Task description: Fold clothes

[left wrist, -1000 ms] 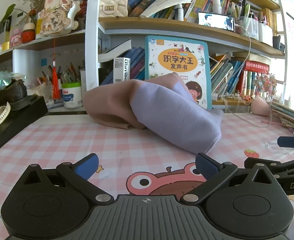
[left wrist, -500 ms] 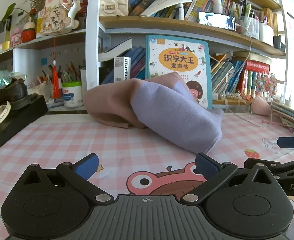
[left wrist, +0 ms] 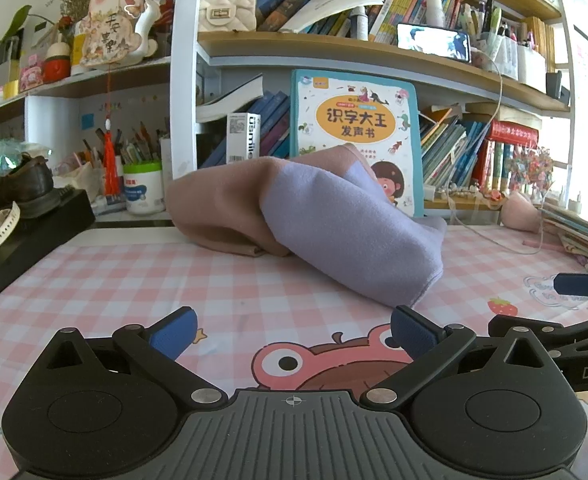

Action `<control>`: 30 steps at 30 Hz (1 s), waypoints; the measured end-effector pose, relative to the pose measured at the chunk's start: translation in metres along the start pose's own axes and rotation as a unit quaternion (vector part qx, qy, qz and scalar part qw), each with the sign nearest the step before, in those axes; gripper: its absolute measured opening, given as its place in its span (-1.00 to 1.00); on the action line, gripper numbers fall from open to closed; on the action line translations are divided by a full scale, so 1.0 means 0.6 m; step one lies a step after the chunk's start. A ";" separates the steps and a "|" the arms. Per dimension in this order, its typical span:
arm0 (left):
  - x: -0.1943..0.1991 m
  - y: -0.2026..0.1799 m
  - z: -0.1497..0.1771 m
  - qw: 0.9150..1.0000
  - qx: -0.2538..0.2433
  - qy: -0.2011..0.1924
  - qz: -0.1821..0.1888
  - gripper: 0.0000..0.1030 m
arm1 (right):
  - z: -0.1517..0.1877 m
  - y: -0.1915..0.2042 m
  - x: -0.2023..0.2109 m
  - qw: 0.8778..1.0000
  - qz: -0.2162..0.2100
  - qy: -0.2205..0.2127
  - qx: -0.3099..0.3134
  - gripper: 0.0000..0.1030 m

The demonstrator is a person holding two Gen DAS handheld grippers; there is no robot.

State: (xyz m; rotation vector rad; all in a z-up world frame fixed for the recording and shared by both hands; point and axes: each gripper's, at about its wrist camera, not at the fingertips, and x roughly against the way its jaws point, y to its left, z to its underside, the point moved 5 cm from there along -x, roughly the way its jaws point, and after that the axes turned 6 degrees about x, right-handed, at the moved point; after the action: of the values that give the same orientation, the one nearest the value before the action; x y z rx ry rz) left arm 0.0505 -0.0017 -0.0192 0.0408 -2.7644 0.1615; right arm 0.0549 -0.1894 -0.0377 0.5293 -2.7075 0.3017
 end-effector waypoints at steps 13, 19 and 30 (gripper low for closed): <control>-0.007 0.015 0.000 0.999 0.032 0.015 0.016 1.00 | -0.001 -0.011 0.012 1.000 0.007 -0.022 -0.019 1.00; 0.010 0.008 -0.001 1.000 0.016 -0.018 -0.016 1.00 | 0.002 -0.014 0.006 1.000 -0.001 -0.009 -0.026 1.00; 0.036 -0.009 -0.010 0.997 -0.018 -0.071 -0.039 1.00 | 0.012 -0.045 -0.003 0.997 0.011 0.010 -0.081 1.00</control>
State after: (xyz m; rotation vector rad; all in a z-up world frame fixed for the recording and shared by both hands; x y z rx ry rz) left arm 0.0326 -0.0066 -0.0052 0.1559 -2.9018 0.0906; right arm 0.0647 -0.2151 -0.0410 0.4483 -2.6893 0.0918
